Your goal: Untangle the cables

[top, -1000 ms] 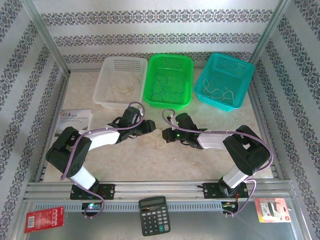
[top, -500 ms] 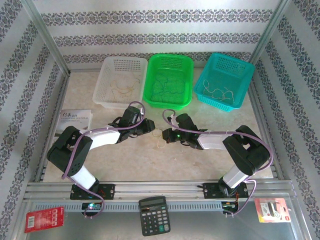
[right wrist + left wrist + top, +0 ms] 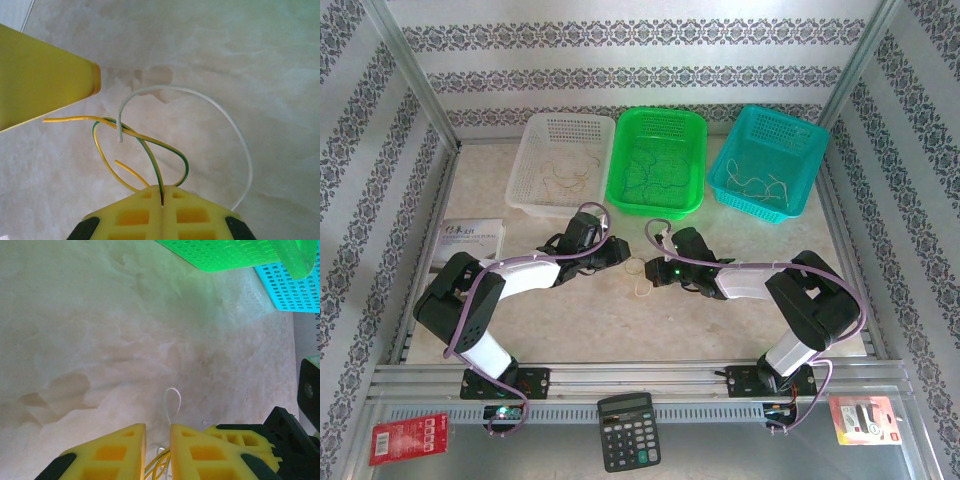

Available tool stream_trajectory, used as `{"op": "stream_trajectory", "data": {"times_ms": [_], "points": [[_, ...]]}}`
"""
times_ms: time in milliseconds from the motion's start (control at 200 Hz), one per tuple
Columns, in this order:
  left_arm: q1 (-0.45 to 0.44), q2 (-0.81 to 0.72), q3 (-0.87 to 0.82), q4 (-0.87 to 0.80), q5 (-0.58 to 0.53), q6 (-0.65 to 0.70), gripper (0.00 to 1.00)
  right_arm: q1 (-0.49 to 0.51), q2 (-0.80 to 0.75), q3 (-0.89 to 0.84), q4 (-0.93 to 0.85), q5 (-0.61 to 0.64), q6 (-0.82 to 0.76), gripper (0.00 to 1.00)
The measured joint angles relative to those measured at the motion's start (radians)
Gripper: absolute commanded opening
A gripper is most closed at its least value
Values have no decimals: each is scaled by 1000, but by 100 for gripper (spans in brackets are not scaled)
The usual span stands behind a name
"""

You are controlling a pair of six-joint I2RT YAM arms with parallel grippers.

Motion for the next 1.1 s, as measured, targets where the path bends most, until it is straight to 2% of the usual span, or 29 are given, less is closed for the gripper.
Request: {"op": "stream_trajectory", "data": {"times_ms": [210,535,894,979,1099], "points": [[0,0,0,3,0,0,25,0,0,0,0,0,0,0],[0,0,-3,14,1,-1,25,0,0,0,0,0,0,0],[-13,11,-14,26,3,-10,12,0,0,0,0,0,4,0],[-13,11,-14,26,3,-13,0,-1,0,0,0,0,4,0],[-13,11,-14,27,3,-11,0,-2,0,0,0,0,4,0]]}}
